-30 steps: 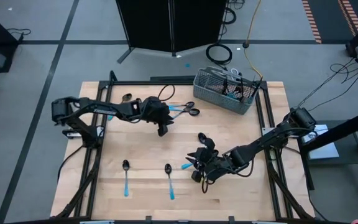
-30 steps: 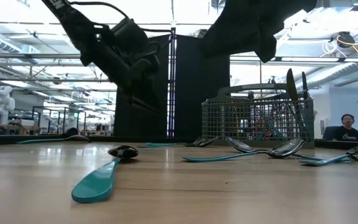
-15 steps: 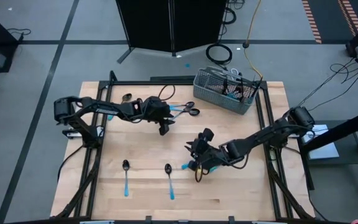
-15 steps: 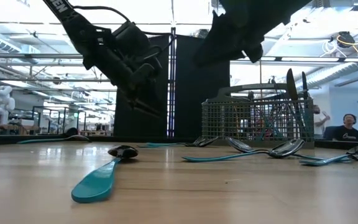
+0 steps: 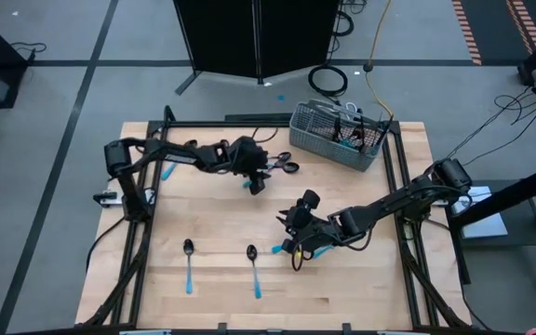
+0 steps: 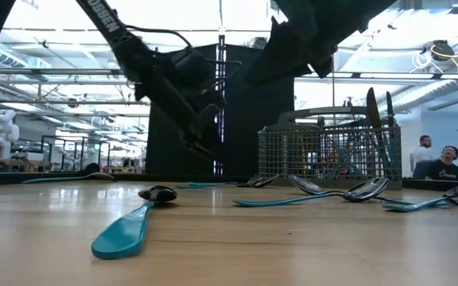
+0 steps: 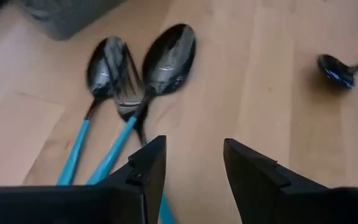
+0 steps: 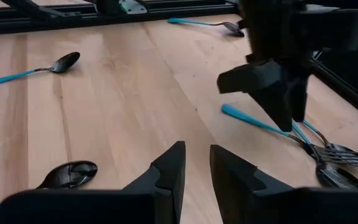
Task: Sort silverware
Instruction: Put the blue fork into the middle of the blue utensil organizer
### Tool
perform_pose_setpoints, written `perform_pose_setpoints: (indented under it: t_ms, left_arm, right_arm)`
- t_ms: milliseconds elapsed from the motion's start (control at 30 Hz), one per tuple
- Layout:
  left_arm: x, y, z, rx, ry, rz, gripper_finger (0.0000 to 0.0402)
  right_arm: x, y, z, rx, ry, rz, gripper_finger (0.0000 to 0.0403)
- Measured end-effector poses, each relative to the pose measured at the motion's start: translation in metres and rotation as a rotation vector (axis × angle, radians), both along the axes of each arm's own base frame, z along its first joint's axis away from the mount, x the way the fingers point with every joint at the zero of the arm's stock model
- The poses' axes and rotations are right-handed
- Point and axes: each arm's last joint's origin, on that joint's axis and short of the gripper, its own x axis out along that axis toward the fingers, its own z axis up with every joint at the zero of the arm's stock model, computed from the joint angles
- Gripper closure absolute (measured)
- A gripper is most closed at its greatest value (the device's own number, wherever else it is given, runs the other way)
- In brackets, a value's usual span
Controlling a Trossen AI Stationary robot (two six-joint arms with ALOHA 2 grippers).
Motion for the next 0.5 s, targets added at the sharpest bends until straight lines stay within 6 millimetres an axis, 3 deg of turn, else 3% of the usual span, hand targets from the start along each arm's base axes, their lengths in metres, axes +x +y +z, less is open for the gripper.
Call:
perform_pose_setpoints:
  t_ms: [133,267,500]
  left_arm:
    - [0.007,0.019,0.004,-0.078,0.066,-0.037,0.0244]
    - [0.007,0.025,-0.007,-0.178,0.146,-0.037,0.0244]
    - [0.011,0.024,-0.019,-0.069,0.213,0.062,0.0244]
  right_arm:
    - [0.0,0.001,0.0,0.019,0.008,0.026,0.0335]
    - [-0.001,0.0,-0.002,0.019,0.029,0.033,0.0335]
    - [-0.002,-0.001,-0.003,0.009,0.052,0.032,0.0335]
